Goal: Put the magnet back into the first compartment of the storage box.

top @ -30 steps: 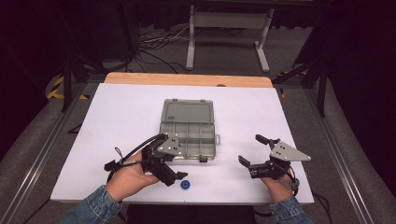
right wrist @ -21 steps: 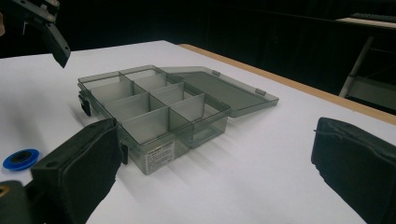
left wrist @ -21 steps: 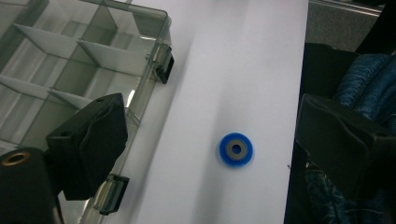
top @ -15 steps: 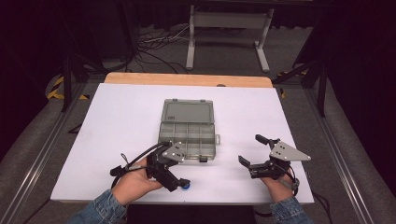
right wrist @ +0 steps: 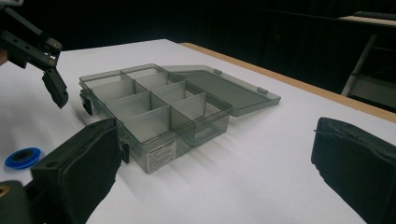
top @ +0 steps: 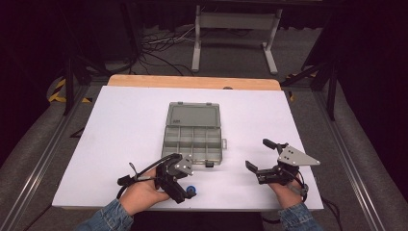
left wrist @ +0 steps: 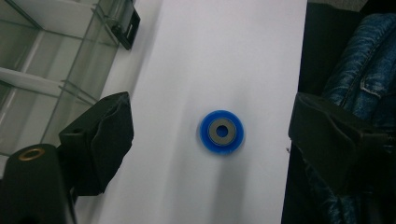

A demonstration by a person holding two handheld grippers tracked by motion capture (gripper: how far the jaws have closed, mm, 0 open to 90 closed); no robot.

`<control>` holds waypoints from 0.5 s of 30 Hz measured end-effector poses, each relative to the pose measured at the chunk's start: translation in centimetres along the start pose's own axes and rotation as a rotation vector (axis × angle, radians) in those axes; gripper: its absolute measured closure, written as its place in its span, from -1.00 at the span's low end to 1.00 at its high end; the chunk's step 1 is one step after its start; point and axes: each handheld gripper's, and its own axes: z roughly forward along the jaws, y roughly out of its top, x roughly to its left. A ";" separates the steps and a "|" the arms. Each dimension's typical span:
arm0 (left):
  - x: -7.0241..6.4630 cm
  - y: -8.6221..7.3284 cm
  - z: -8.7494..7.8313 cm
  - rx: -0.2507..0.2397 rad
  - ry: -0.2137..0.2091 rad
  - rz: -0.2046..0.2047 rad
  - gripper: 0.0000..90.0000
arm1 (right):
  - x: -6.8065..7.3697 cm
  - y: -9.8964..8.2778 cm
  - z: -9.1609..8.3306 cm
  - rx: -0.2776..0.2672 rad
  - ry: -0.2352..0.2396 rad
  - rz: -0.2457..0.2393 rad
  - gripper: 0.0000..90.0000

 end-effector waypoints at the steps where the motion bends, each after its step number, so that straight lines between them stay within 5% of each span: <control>1: -0.1 -0.1 0.3 0.007 0.003 -0.004 -0.67 | 0.0 0.0 0.0 0.000 0.000 0.000 -0.94; 15: -0.5 -0.4 2.0 0.063 -0.015 0.014 -0.61 | 0.0 0.0 0.0 0.001 0.005 0.005 -0.95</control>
